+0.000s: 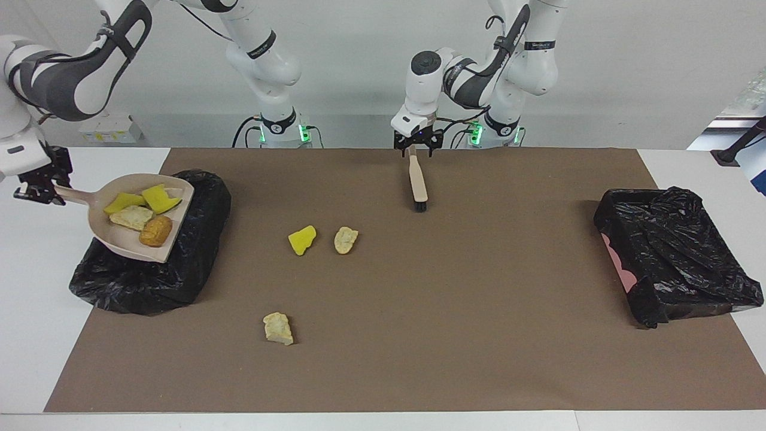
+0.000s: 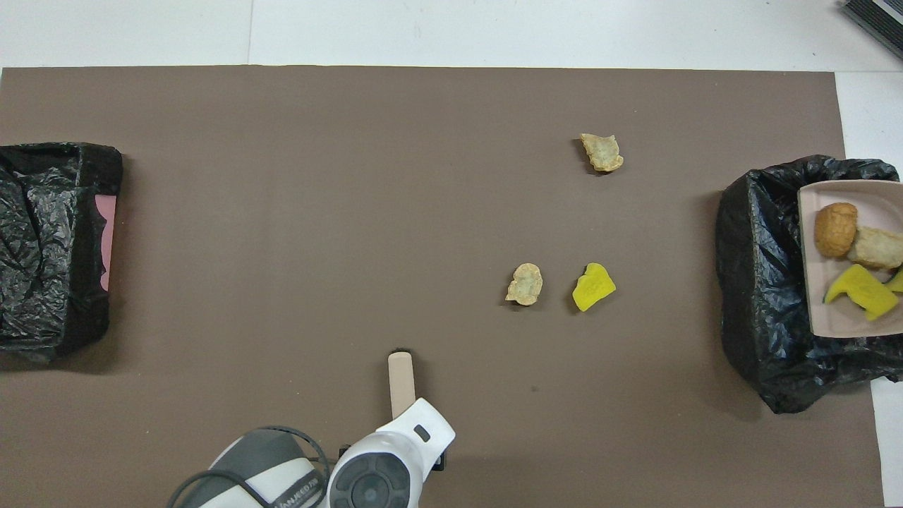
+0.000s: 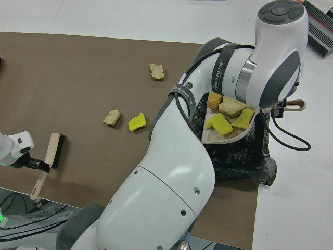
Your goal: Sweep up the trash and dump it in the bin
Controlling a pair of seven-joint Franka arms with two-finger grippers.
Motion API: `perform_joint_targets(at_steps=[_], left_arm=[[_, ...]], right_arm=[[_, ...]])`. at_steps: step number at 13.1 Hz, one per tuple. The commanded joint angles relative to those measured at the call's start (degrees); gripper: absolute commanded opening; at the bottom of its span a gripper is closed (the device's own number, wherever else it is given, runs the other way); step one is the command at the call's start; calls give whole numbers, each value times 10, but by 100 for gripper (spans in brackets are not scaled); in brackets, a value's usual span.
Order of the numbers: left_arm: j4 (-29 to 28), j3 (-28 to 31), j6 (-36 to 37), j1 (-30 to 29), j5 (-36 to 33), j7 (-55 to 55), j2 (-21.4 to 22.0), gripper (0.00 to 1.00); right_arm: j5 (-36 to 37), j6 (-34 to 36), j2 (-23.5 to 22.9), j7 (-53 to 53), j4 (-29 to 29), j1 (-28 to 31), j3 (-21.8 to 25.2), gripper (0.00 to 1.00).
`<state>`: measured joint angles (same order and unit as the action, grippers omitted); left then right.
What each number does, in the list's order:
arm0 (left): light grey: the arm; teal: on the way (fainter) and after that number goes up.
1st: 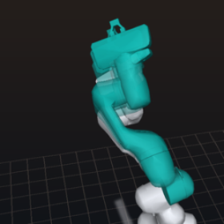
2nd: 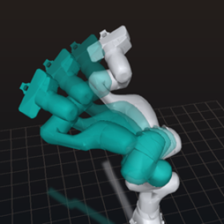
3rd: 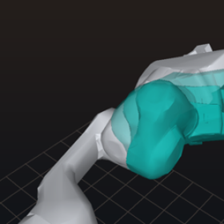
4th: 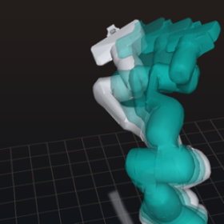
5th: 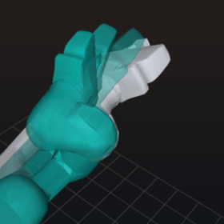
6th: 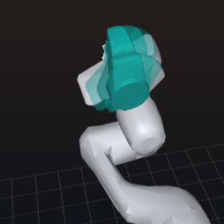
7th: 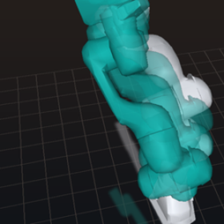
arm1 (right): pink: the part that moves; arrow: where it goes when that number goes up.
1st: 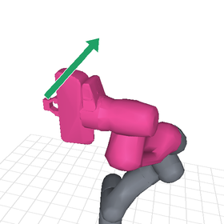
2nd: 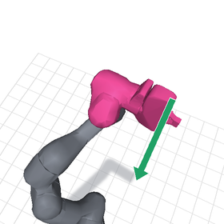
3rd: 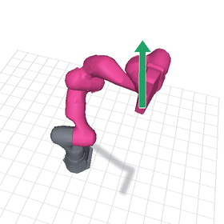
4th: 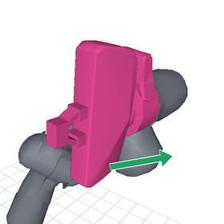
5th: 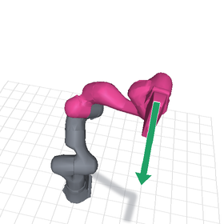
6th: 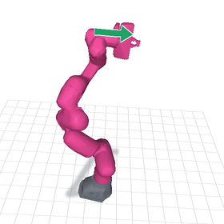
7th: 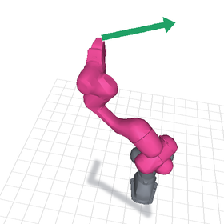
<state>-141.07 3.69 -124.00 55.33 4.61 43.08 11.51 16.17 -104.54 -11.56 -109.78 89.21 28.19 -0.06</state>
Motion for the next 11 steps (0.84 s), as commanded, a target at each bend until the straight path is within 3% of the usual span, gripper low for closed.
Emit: perform_joint_targets(at_steps=[1,5,9,11], left_arm=[[97,-1,79,-75,7,-104,-26,100],[246,1,170,-179,-7,-228,-29,100],[420,4,288,-251,-35,-301,-78,100],[466,4,316,-294,-35,-348,-76,100]], right_arm=[[83,7,15,8,12,8,-7,0],[189,5,54,96,78,-2,-9,0],[264,9,122,201,172,-50,-9,0],[282,11,138,202,171,-53,-9,0]])
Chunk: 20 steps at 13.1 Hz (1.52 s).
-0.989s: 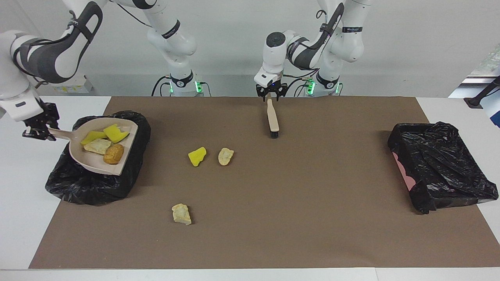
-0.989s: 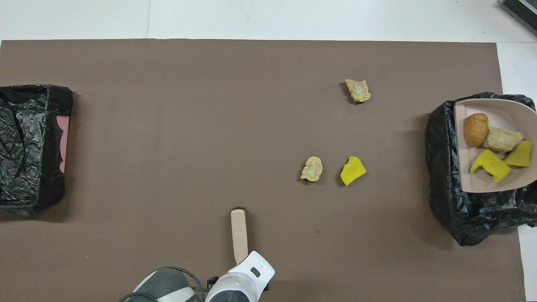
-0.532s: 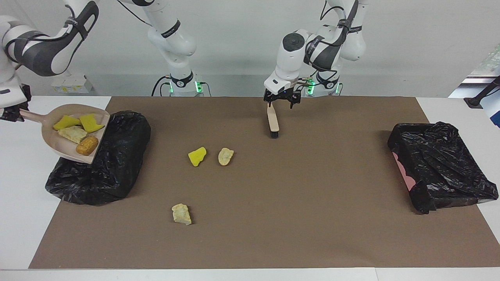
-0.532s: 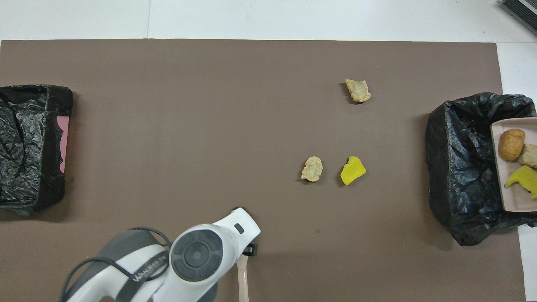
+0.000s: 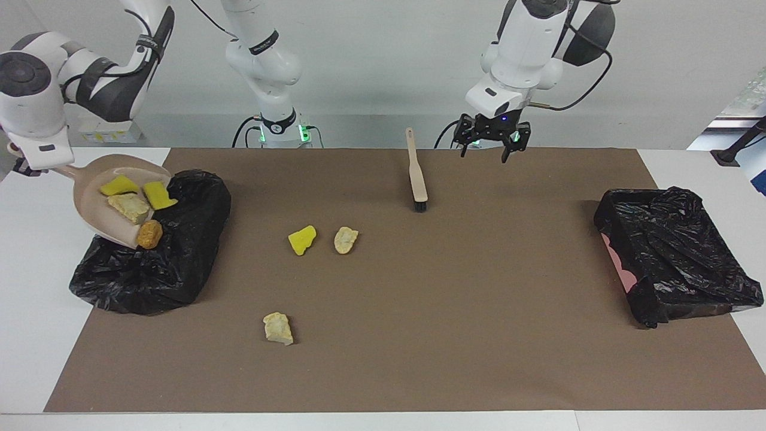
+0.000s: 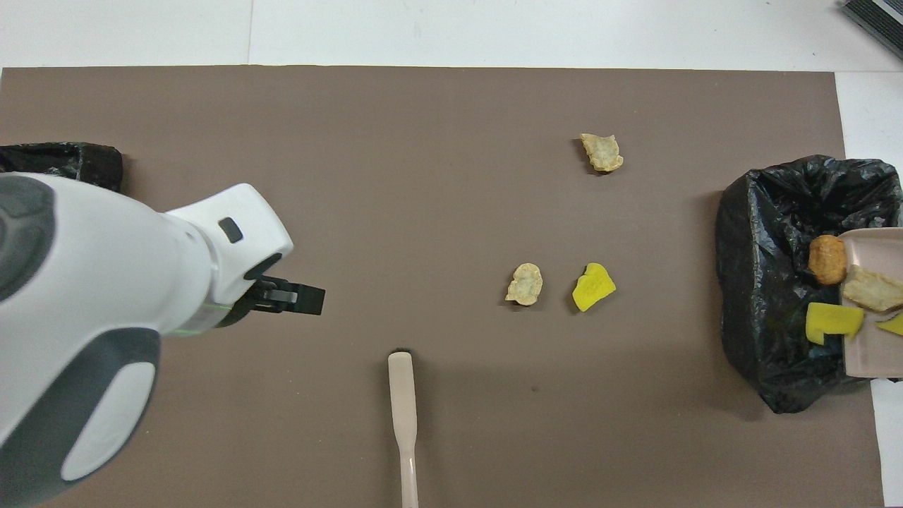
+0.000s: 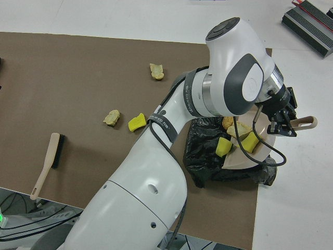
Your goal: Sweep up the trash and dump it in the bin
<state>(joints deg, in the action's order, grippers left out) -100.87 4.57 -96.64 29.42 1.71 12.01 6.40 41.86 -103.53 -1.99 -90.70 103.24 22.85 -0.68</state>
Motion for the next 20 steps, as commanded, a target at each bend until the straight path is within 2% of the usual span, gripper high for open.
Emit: perform_joint_targets(at_steps=[1,4,7,10,14,20], left_arm=[[87,-2,62,-51,-8,-52,-23,100],[142,-3,110,-108,-34,-94,-28,100],[180,0,143,-137,-36,-174,-31,100],[187,0,156,-156,-34,-175,-33,100],[186,1,165,-189,-26,-186,-30,100],[180,4,159,-205,-29,-219,-24,100]], right_arm=[[42,-4,47,9,28,6,-3,0],[61,-26,53,-24,14,35,-2,0],[54,-27,59,-42,1,37,-2,0],[43,-19,73,-40,-8,29,-9,0],[-47,-5,73,-33,-8,1,-23,0],[-166,43,74,48,-2,-97,-23,0]])
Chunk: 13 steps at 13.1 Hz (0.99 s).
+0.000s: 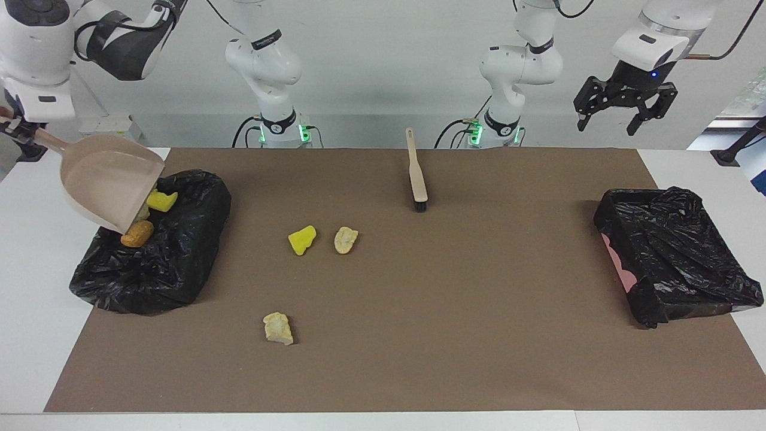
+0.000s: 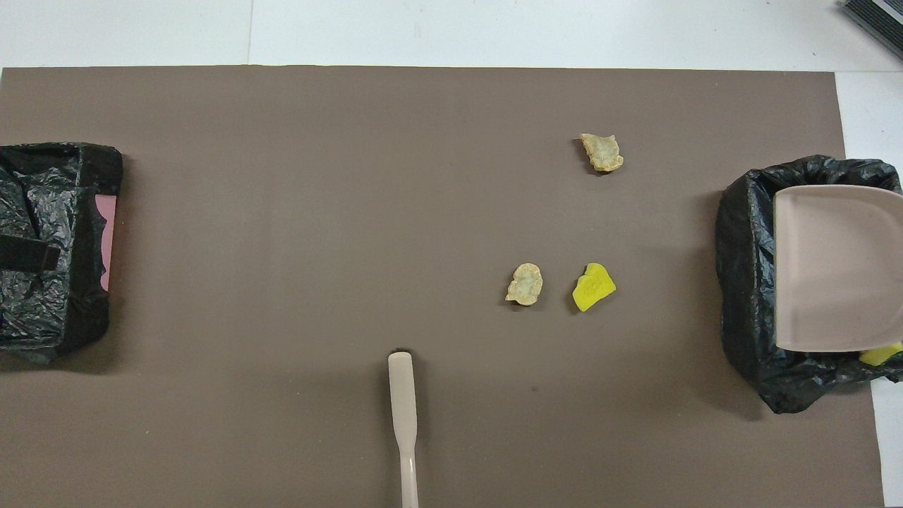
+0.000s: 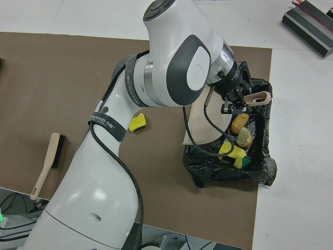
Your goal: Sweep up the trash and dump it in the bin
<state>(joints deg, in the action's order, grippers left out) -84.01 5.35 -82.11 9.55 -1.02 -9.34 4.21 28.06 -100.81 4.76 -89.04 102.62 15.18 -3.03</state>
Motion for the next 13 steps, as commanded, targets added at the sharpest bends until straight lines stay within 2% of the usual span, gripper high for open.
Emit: perform_joint_targets(at_steps=[1,3,8,11,13], left_arm=[[11,-5,15,-7,-3,-6,-1,100],[10,-6,14,-6,-3,-6,-1,100],[11,-6,14,-6,-3,-6,-1,100],[10,-6,14,-7,-3,-6,-1,100],[11,-6,14,-7,-3,-6,-1,100]], right_arm=[[-54,29,6,59,4,-37,0,0],[-109,57,5,132,7,-64,0,0],[-215,61,-13,425,25,-155,0,0],[-266,48,-42,578,24,-211,0,0],[-287,6,-73,658,24,-256,0,0]])
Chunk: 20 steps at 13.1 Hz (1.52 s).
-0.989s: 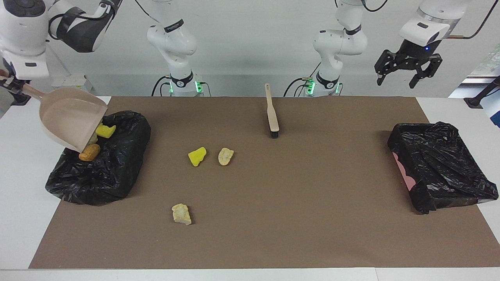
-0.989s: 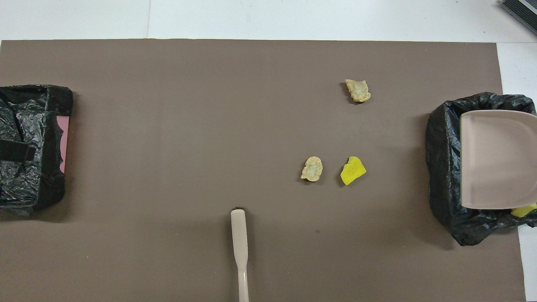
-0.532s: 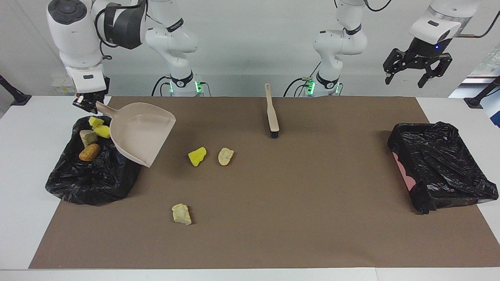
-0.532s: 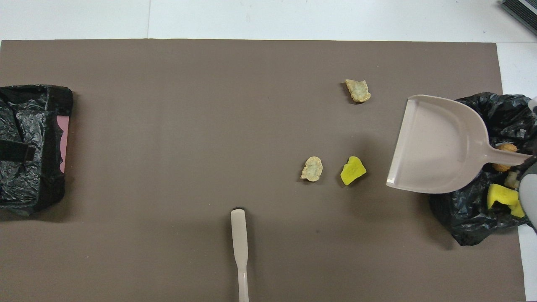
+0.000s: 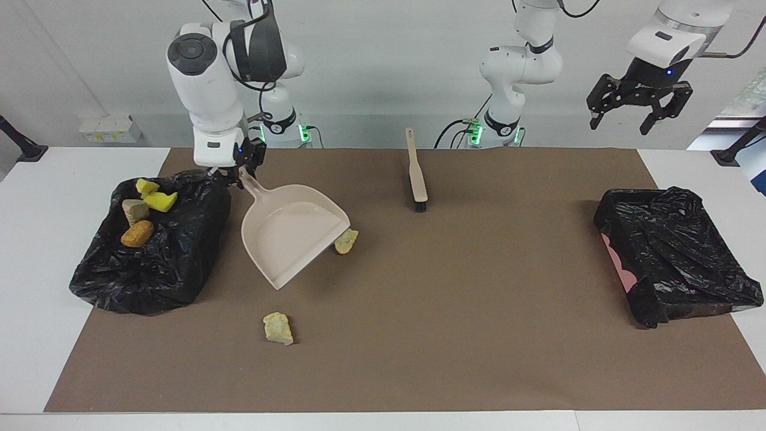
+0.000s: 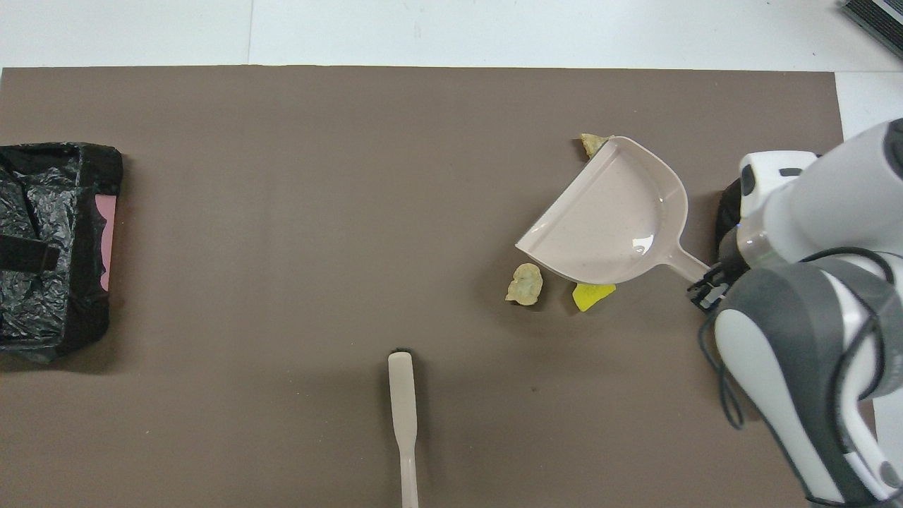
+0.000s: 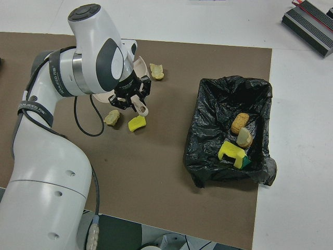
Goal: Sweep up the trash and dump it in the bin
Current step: 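Bring the empty dustpan back and set it on the mat with the right gripper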
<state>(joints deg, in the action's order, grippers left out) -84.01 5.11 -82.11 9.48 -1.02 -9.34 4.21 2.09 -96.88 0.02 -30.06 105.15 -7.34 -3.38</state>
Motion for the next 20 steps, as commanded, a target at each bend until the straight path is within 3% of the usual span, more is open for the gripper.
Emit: perform_joint_targets(at_steps=[1,6,10,13,15,19,20], left_arm=[[11,-4,14,-6,-3,-6,-1,100],[10,-4,14,-6,-3,-6,-1,100],[11,-4,14,-6,-3,-6,-1,100],[11,-4,14,-6,-3,-6,-1,100],[11,-4,14,-6,-3,-6,-1,100],[10,-4,14,-6,-3,-6,-1,100],[11,-4,14,-6,-3,-6,-1,100]], right_arm=[[-36,-54,-41,119,-1,-52,3,0],[-81,-183,-109,319,-13,-158,3,0],[-73,-220,-162,473,-47,-221,3,0],[-63,-225,-228,617,-100,-268,4,0],[-60,-242,-260,647,-129,-276,4,0],[-62,-297,-287,684,-130,-287,4,0],[-60,-303,-288,691,-130,-281,4,51]])
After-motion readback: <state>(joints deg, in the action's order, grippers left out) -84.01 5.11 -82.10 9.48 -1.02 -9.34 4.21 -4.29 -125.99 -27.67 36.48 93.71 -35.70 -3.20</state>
